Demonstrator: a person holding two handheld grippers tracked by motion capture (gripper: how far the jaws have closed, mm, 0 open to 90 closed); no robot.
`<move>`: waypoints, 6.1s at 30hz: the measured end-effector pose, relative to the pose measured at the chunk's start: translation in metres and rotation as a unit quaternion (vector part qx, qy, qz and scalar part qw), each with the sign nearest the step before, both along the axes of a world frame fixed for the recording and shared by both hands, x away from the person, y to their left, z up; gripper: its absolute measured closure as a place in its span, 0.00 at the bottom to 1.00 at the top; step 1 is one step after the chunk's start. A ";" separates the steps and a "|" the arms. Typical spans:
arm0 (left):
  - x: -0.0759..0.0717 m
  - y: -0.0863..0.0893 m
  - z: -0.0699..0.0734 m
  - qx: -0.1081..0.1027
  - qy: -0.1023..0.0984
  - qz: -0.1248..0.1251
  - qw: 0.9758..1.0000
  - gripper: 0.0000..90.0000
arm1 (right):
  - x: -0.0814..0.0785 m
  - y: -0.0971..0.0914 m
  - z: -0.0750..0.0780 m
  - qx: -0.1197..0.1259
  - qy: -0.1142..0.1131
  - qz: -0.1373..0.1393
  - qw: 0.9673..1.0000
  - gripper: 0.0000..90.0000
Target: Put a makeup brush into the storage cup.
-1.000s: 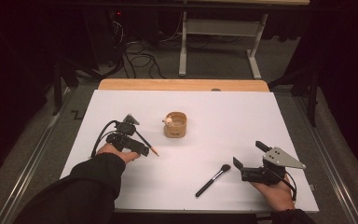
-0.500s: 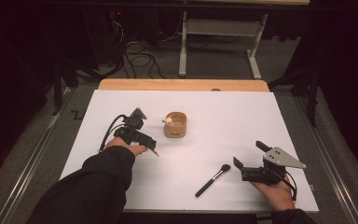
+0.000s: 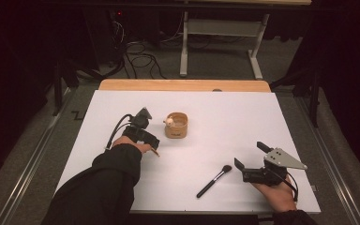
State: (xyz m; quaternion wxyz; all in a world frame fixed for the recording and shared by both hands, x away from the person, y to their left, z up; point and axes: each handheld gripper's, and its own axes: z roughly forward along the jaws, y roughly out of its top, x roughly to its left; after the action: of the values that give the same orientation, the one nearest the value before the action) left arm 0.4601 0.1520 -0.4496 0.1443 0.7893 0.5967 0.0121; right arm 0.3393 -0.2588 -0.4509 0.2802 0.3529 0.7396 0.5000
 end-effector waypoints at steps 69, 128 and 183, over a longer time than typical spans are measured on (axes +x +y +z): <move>0.004 0.004 -0.007 0.057 0.008 -0.033 0.998 0.88 | -0.001 0.001 -0.001 -0.003 0.000 0.000 1.000 0.00; -0.007 0.027 0.026 0.034 -0.011 -0.064 0.997 0.92 | 0.000 0.002 -0.002 -0.004 0.002 -0.001 1.000 0.01; -0.056 -0.022 0.070 0.033 -0.031 -0.213 0.976 0.92 | -0.001 0.005 -0.004 -0.010 0.002 0.003 1.000 0.01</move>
State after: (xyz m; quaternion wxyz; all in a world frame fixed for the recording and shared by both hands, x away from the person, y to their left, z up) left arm 0.4043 0.1295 -0.3792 0.1362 0.9017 0.4097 0.0250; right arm 0.3387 -0.2538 -0.4545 0.2808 0.3489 0.7462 0.4925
